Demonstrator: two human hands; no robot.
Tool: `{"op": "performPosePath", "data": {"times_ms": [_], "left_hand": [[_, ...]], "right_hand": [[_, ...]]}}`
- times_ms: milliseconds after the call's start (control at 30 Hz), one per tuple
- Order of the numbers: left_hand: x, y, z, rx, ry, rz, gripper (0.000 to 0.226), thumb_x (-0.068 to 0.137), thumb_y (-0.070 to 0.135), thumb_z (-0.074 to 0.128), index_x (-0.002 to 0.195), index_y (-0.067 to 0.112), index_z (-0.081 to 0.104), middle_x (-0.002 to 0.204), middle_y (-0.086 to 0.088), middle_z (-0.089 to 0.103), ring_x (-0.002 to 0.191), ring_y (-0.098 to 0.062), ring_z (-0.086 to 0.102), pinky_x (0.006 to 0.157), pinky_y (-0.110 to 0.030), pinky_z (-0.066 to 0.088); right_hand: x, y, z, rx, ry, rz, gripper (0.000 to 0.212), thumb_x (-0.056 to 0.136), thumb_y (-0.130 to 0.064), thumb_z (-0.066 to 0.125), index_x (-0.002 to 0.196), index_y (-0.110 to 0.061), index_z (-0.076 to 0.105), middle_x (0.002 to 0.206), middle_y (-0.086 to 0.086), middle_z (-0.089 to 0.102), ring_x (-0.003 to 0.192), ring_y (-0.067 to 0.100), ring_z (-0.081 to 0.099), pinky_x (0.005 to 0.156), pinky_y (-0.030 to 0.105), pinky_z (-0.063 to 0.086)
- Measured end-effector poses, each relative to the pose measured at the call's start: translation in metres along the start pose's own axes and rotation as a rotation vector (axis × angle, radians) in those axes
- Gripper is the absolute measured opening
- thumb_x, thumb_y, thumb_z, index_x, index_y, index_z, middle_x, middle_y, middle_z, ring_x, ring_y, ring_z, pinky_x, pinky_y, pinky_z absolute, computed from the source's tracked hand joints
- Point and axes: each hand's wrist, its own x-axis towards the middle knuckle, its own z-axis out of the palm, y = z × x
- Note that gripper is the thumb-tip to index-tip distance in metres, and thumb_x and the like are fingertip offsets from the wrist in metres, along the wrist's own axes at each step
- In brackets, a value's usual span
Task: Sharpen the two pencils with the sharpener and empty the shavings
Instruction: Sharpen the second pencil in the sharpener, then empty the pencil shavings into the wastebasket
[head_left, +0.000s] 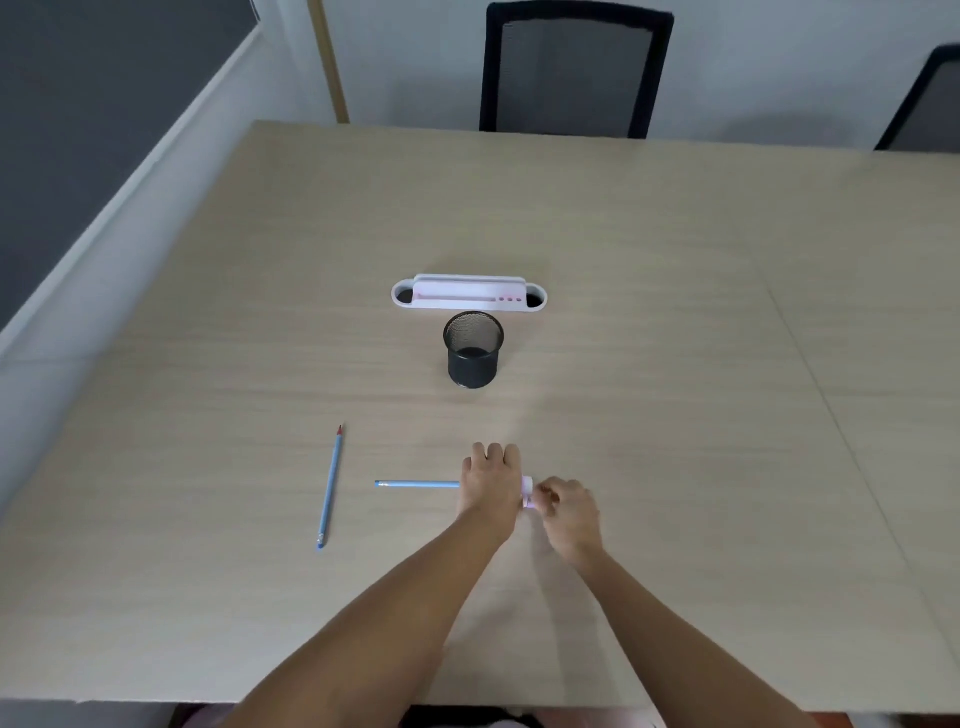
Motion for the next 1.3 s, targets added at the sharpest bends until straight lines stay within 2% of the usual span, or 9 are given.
{"op": "performPosePath", "data": {"times_ms": [167,267,400,533,667,867,1033,1133,1300], "left_hand": [[-0.004,-0.018,-0.016,-0.313,-0.183,0.149,0.113,0.060,0.006,0.081,0.145,0.012,0.007,0.139,-0.012,0.028,0.128,-0.030,0.030,0.101,-0.037,0.038],[-0.008,-0.044,-0.027,-0.435,-0.233,0.123,0.101,0.072,0.003,0.068,0.148,0.014,0.002,0.147,-0.012,0.021,0.138,-0.029,0.018,0.114,-0.042,0.022],[-0.015,-0.069,-0.022,-0.382,-0.270,0.029,0.049,0.085,0.003,0.044,0.132,0.014,0.034,0.127,-0.011,0.051,0.116,-0.032,0.046,0.104,-0.042,0.029],[-0.019,-0.075,-0.009,-0.531,-0.303,0.014,0.032,0.090,0.005,0.042,0.121,0.009,0.037,0.100,-0.014,0.054,0.077,-0.028,0.047,0.065,-0.035,0.039],[-0.019,-0.081,-0.007,-0.616,-0.289,-0.003,0.020,0.096,0.016,0.043,0.113,0.006,0.049,0.093,-0.006,0.050,0.077,-0.024,0.047,0.065,-0.030,0.038],[-0.017,-0.088,-0.002,-0.567,-0.240,0.022,0.020,0.091,0.023,0.054,0.096,0.004,0.060,0.094,-0.012,0.061,0.079,-0.025,0.051,0.067,-0.031,0.041],[-0.022,-0.091,0.003,-0.520,-0.186,-0.012,0.026,0.084,0.035,0.062,0.071,0.013,0.056,0.073,-0.003,0.053,0.081,-0.031,0.061,0.061,-0.028,0.040],[-0.029,-0.100,0.004,-0.493,-0.160,-0.137,0.048,0.073,0.061,0.065,0.058,0.020,0.047,0.070,0.001,0.051,0.076,-0.025,0.059,0.060,-0.027,0.040],[-0.042,-0.136,0.001,-0.559,-0.131,-0.240,0.060,0.064,0.073,0.066,0.089,0.019,0.061,0.087,0.005,0.054,0.094,-0.017,0.055,0.073,-0.027,0.045]], "right_hand": [[-0.001,0.000,-0.030,-0.008,-0.225,-0.206,0.068,0.069,-0.023,0.078,0.129,-0.022,0.047,0.108,0.003,0.052,0.099,0.012,0.056,0.081,0.011,0.043],[-0.005,-0.010,-0.034,0.006,-0.283,-0.346,0.080,0.062,-0.024,0.082,0.132,-0.026,0.043,0.110,-0.005,0.047,0.100,0.009,0.053,0.072,-0.002,0.041],[-0.009,-0.031,-0.026,-0.050,-0.206,-0.474,0.063,0.069,-0.022,0.076,0.126,-0.017,0.050,0.114,0.005,0.054,0.102,0.021,0.055,0.081,0.024,0.051],[-0.008,-0.041,-0.022,-0.191,-0.148,-0.505,0.045,0.075,-0.020,0.070,0.116,-0.010,0.057,0.105,0.011,0.060,0.088,0.028,0.057,0.071,0.026,0.041],[-0.008,-0.044,-0.022,-0.238,-0.145,-0.507,0.042,0.074,-0.018,0.070,0.113,-0.008,0.058,0.102,0.014,0.060,0.079,0.027,0.053,0.068,0.026,0.039],[-0.007,-0.046,-0.020,-0.256,-0.150,-0.506,0.041,0.076,-0.019,0.071,0.113,-0.007,0.058,0.101,0.013,0.058,0.076,0.019,0.044,0.067,0.025,0.035],[-0.006,-0.047,-0.020,-0.268,-0.145,-0.512,0.039,0.075,-0.020,0.072,0.110,-0.007,0.059,0.096,0.013,0.059,0.073,0.021,0.045,0.066,0.027,0.038],[-0.008,-0.047,-0.021,-0.247,-0.124,-0.505,0.038,0.074,-0.019,0.072,0.108,-0.008,0.060,0.089,0.004,0.053,0.074,0.020,0.046,0.066,0.026,0.036],[-0.010,-0.047,-0.018,-0.221,-0.092,-0.501,0.037,0.072,-0.020,0.073,0.106,-0.010,0.060,0.087,-0.003,0.048,0.073,0.019,0.047,0.066,0.024,0.035]]}}
